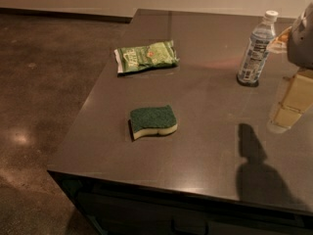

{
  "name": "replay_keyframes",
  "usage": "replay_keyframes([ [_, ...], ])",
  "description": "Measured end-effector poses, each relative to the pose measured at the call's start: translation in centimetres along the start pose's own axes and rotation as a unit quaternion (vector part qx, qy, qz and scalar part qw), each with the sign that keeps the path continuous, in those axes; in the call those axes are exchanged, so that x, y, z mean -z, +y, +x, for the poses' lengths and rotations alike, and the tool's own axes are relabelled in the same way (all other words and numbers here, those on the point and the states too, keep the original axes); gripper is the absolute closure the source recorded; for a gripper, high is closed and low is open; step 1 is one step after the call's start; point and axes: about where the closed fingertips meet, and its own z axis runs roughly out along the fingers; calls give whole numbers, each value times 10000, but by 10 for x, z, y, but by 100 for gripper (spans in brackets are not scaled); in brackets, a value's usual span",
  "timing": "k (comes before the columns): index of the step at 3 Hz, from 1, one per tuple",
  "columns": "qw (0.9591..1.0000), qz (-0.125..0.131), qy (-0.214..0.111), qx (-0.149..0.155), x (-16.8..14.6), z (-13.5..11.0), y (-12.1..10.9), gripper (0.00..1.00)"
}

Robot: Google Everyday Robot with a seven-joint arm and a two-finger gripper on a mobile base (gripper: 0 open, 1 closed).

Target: Knock blue plastic bottle over

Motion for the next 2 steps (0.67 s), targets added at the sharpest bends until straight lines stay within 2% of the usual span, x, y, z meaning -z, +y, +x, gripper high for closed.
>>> replay_keyframes([
  [1,10000,0,0,0,0,0,0,0],
  [2,9997,-12,-130,-210,-5,3,-8,0],
])
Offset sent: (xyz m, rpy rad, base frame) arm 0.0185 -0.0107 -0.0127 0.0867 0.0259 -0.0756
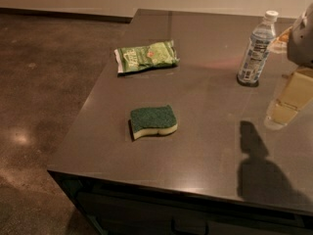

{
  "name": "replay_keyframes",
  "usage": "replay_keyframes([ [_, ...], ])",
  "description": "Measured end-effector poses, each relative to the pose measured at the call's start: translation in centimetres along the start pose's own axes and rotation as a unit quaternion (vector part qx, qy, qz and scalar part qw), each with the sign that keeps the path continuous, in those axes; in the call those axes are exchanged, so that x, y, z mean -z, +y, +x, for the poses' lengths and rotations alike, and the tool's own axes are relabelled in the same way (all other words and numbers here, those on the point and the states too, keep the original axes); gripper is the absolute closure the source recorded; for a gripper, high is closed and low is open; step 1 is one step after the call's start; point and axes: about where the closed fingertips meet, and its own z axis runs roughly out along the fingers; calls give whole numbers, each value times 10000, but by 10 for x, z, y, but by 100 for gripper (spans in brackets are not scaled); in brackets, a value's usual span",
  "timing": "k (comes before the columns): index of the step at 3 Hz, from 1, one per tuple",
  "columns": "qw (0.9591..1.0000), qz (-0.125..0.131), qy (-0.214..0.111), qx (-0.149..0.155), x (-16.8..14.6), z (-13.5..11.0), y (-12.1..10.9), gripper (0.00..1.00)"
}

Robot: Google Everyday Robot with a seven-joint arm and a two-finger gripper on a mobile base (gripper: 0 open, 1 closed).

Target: Knock blue plastic bottle over

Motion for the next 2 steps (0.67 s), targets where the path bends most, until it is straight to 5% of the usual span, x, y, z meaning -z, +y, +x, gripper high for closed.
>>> replay_keyframes([
  [1,9979,174,-313,-541,-8,5,-22,0],
  [2,9893,525,-693,-1170,-14,9,-53,0],
])
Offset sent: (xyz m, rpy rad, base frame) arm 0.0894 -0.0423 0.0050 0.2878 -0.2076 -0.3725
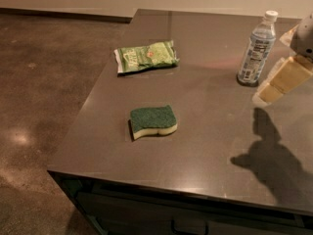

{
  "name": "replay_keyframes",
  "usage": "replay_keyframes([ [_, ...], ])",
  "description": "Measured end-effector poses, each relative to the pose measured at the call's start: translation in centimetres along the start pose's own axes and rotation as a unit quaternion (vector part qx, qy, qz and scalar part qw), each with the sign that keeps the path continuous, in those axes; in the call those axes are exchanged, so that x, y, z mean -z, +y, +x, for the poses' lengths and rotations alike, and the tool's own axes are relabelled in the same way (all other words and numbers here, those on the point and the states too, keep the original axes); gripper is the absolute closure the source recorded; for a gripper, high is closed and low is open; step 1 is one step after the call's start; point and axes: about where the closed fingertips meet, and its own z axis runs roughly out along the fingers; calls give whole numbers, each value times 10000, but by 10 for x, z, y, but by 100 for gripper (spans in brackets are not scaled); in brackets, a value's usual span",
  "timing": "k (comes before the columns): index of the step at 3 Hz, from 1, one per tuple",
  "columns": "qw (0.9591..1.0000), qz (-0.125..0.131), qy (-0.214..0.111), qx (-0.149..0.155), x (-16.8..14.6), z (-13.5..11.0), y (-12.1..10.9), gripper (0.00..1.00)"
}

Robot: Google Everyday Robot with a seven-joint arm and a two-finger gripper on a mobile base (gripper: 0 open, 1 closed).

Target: Knock blue plastic bottle over

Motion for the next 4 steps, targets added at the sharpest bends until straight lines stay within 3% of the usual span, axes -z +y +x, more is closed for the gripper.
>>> replay_keyframes([
  [1,9974,451,-299,-467,-5,-7,-31,0],
  [2,9908,904,-486,-877,-7,-9,-61,0],
  [3,9838,1221,-544,-1195,-14,-7,-90,0],
  [4,9787,1326,-579,-1453,-24,-5,-117,0],
])
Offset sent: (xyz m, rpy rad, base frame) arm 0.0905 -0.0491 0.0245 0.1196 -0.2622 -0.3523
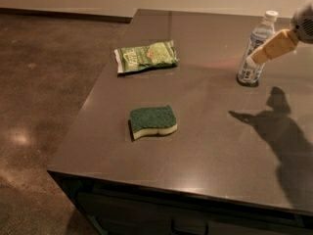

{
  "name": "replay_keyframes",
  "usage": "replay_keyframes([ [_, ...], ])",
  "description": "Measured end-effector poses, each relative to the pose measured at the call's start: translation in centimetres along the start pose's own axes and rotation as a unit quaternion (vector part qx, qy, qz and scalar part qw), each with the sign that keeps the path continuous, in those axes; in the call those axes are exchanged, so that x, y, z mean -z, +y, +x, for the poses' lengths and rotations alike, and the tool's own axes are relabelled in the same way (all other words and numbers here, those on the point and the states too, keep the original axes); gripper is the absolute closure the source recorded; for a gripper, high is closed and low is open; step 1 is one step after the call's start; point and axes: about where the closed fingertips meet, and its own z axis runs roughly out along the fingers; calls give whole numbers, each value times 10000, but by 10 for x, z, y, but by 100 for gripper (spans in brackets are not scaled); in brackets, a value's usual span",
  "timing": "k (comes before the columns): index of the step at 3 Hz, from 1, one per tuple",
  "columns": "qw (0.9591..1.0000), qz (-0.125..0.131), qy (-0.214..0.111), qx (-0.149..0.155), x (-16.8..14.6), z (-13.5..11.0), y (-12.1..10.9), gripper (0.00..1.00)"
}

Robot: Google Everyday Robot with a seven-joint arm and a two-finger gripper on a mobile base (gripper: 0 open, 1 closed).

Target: Knock blue plastic bottle over

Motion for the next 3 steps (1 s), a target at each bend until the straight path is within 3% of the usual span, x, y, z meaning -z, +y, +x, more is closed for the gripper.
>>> replay_keyframes([
  [3,9992,-186,-104,-338,-48,-5,-17,0],
])
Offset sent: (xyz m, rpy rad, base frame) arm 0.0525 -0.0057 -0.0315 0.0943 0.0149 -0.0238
